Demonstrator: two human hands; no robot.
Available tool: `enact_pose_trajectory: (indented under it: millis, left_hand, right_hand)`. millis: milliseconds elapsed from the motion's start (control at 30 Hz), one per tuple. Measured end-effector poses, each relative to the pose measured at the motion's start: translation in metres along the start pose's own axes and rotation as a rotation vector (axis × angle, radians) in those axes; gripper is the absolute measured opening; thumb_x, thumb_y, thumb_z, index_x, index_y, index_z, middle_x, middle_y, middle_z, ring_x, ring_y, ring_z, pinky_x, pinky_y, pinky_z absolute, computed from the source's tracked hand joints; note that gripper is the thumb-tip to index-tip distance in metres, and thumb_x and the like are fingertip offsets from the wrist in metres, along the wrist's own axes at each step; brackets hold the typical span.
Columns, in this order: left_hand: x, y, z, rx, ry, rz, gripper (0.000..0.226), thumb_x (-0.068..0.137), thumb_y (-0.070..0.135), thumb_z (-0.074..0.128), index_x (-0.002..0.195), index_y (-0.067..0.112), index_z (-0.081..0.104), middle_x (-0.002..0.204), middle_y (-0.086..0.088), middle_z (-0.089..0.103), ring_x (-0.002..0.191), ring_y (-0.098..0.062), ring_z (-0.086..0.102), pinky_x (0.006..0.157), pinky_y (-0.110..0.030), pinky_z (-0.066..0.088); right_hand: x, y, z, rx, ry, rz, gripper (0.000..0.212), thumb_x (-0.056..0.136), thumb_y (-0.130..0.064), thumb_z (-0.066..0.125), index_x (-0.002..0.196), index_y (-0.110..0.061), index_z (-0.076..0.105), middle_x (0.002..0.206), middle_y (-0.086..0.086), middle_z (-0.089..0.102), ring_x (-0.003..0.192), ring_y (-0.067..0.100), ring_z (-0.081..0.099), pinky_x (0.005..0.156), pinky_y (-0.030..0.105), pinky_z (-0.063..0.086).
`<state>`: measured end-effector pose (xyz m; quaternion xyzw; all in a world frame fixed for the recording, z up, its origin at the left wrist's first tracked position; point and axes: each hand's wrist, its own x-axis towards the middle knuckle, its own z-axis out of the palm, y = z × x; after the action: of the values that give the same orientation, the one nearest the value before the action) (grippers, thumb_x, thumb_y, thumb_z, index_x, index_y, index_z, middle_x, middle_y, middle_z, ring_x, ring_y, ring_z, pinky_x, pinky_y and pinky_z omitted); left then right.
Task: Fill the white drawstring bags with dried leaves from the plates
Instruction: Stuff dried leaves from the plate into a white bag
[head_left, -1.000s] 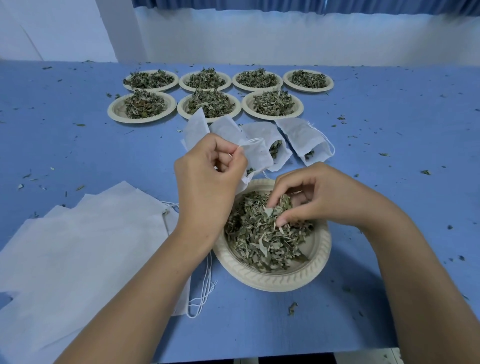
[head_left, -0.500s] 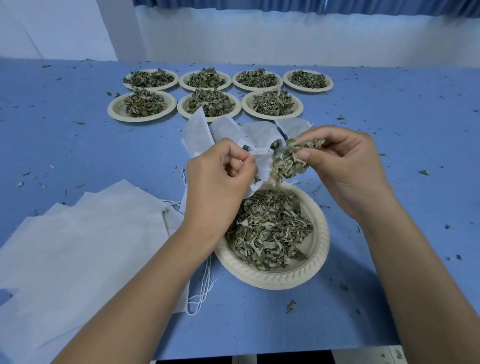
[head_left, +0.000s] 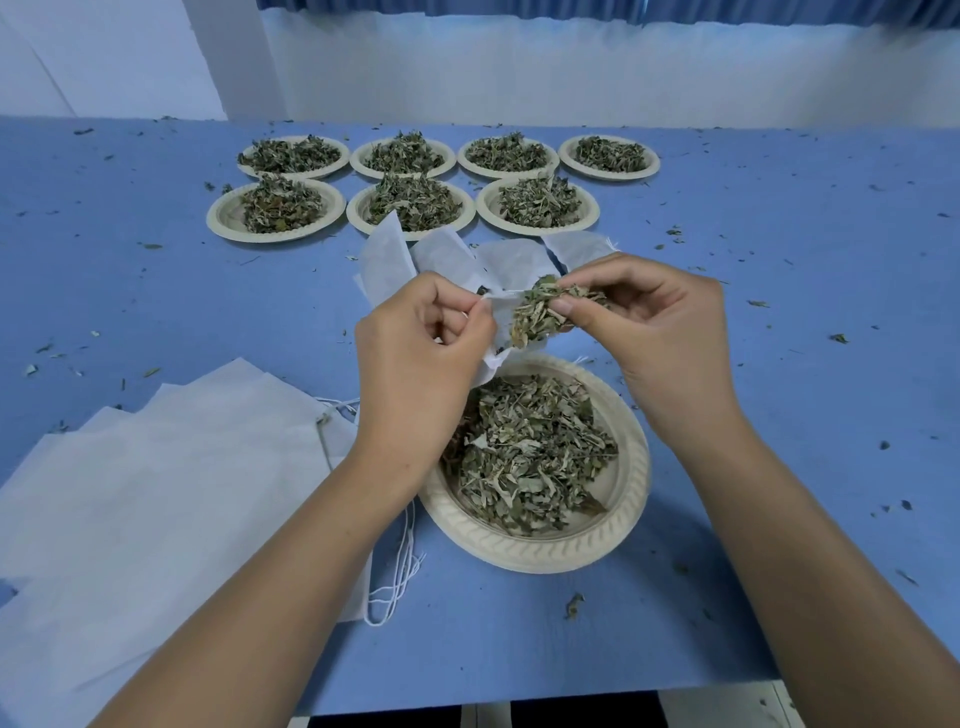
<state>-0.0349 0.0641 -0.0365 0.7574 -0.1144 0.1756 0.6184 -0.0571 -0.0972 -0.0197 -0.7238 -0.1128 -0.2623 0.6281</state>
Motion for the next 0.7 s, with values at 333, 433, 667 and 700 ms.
enact_pose_trajectory:
  millis: [333,433,667,700]
  left_hand:
    - [-0.003,0.003,0.001,-0.032,-0.019,0.048,0.014,0.089,0.015,0.069,0.076,0.017,0.065,0.051,0.007,0.055,0.046,-0.006,0.049,0.049,-0.028,0.045]
    - [-0.002,0.003,0.000,-0.027,0.017,0.046,0.014,0.089,0.014,0.069,0.076,0.018,0.065,0.052,0.006,0.057,0.046,-0.007,0.050,0.049,-0.027,0.045]
    - [-0.007,0.005,0.003,-0.093,-0.068,0.068,0.010,0.089,0.009,0.068,0.080,0.011,0.066,0.054,0.003,0.058,0.047,-0.010,0.054,0.049,-0.027,0.048]
    - [-0.007,0.004,0.002,-0.092,-0.056,0.060,0.011,0.089,0.010,0.068,0.079,0.012,0.066,0.054,0.002,0.058,0.047,-0.011,0.054,0.048,-0.026,0.047]
  right_hand:
    - [-0.005,0.006,0.005,-0.355,-0.245,-0.271,0.025,0.075,0.002,0.078,0.098,-0.003,0.070,0.094,0.007,0.064,0.085,0.014,0.062,0.079,0.021,0.052]
    - [-0.004,0.003,0.001,-0.299,-0.240,-0.317,0.017,0.078,0.003,0.075,0.092,-0.003,0.068,0.092,0.009,0.062,0.086,0.017,0.063,0.076,0.027,0.054]
    - [-0.009,0.011,0.013,-0.494,-0.262,-0.428,0.010,0.074,0.011,0.072,0.077,0.002,0.073,0.079,0.009,0.070,0.077,0.016,0.064,0.074,0.029,0.053]
    - [-0.008,0.010,0.012,-0.471,-0.270,-0.399,0.010,0.074,0.010,0.073,0.080,0.002,0.073,0.083,0.009,0.070,0.080,0.014,0.064,0.077,0.027,0.053]
